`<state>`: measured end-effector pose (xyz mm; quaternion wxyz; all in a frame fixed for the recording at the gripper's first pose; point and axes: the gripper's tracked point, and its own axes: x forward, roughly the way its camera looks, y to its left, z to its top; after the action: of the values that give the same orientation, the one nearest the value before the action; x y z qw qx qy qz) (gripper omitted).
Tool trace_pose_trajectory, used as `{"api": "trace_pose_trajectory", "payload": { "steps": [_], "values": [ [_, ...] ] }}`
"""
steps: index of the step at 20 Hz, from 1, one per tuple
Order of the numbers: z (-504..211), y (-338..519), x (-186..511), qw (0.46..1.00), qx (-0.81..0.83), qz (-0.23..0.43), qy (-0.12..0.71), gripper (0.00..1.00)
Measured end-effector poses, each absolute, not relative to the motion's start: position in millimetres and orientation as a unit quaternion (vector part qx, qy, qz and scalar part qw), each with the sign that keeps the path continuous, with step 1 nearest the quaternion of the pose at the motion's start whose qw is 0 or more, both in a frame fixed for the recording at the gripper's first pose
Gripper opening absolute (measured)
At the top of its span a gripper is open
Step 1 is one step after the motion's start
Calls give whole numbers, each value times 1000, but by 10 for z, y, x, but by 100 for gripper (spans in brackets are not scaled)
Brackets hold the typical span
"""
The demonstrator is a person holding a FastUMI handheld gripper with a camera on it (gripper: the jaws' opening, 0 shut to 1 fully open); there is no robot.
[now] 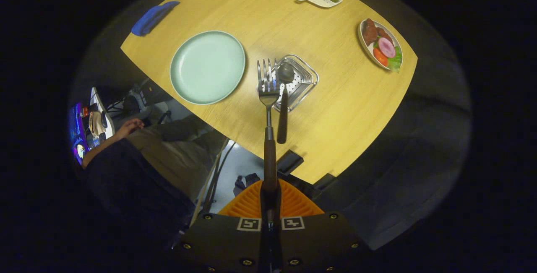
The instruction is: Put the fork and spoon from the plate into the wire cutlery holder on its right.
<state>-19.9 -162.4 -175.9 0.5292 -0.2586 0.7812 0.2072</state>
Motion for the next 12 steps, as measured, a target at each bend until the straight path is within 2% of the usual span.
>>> {"api": "trace_pose_trajectory", "payload": {
  "steps": [5, 12],
  "values": [
    [-1912, -1723, -99, 494, -264, 196, 805, 3],
    [-2118, -1799, 123, 415, -309, 189, 835, 3]
  ]
}}
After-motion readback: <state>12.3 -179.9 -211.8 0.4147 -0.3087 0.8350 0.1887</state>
